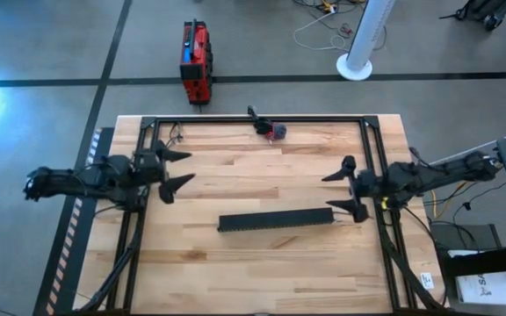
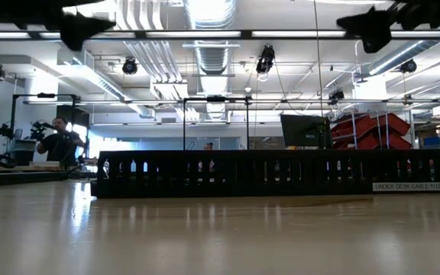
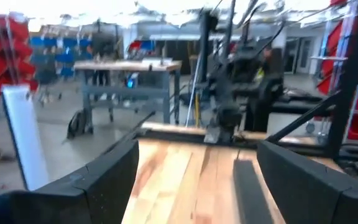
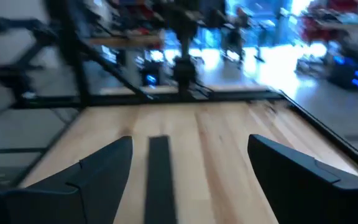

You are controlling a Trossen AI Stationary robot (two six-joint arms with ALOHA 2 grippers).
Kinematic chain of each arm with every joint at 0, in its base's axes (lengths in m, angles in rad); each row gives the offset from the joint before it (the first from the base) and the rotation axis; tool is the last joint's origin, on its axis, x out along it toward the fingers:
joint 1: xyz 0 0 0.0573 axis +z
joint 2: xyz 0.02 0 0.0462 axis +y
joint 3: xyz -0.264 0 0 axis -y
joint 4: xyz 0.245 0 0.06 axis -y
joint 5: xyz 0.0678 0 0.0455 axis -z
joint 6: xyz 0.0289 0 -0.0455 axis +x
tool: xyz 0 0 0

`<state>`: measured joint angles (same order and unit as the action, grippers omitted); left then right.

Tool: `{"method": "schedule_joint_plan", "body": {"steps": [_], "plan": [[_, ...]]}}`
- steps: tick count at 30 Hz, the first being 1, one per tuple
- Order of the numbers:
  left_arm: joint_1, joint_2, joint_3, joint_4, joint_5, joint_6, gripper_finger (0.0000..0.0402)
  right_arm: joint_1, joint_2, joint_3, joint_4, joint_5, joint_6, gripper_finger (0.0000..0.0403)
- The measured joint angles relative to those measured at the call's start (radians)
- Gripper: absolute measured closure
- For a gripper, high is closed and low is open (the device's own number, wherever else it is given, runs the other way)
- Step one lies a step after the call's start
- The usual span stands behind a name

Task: Ziptie cables
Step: Return to Home Position

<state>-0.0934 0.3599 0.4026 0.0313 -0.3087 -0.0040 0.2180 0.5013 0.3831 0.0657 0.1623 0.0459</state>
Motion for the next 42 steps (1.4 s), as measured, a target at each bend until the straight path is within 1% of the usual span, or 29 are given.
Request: {"method": "schedule_joint_plan", "body": {"steps": [4,6,8,14,16,18,23,27,29,35,42], "plan": [[0.098,-0.013,-0.085,0.005,0.032,-0.063,0.009,0.0,-0.112,-0.068,0.051,-0.087,-0.04,0.0092],[0.129,-0.032,-0.139,0.027,0.032,-0.079,0.009,0.0,-0.178,-0.111,0.067,-0.093,-0.045,0.0093],[0.141,-0.057,-0.2,0.075,0.033,-0.091,0.009,0.0,-0.239,-0.164,0.093,-0.092,-0.047,0.0096],[0.141,-0.159,-0.383,0.216,0.092,-0.095,0.009,0.0,-0.434,-0.326,0.136,-0.092,-0.047,0.0103],[0.141,-0.194,-0.39,0.165,0.091,-0.096,0.009,0.0,-0.497,-0.371,0.14,-0.092,-0.048,0.0105],[0.141,-0.22,-0.39,0.106,0.087,-0.095,0.009,0.0,-0.497,-0.371,0.12,-0.085,-0.041,0.0105],[0.141,-0.276,-0.392,0.075,0.085,-0.061,0.009,-0.001,-0.464,-0.371,0.106,-0.083,-0.048,0.0095],[0.141,-0.297,-0.392,0.036,0.084,-0.05,0.009,-0.001,-0.449,-0.371,0.089,-0.084,-0.037,0.0092],[0.141,-0.298,-0.392,0.022,0.084,-0.054,0.009,-0.001,-0.44,-0.371,0.045,-0.083,-0.024,0.0093],[0.141,-0.288,-0.392,0.021,0.084,-0.075,0.009,-0.001,-0.419,-0.371,0.043,-0.083,-0.02,0.01],[0.14,-0.249,-0.393,0.023,0.083,-0.08,0.009,-0.001,-0.403,-0.371,0.047,-0.083,-0.02,0.0108]]}}
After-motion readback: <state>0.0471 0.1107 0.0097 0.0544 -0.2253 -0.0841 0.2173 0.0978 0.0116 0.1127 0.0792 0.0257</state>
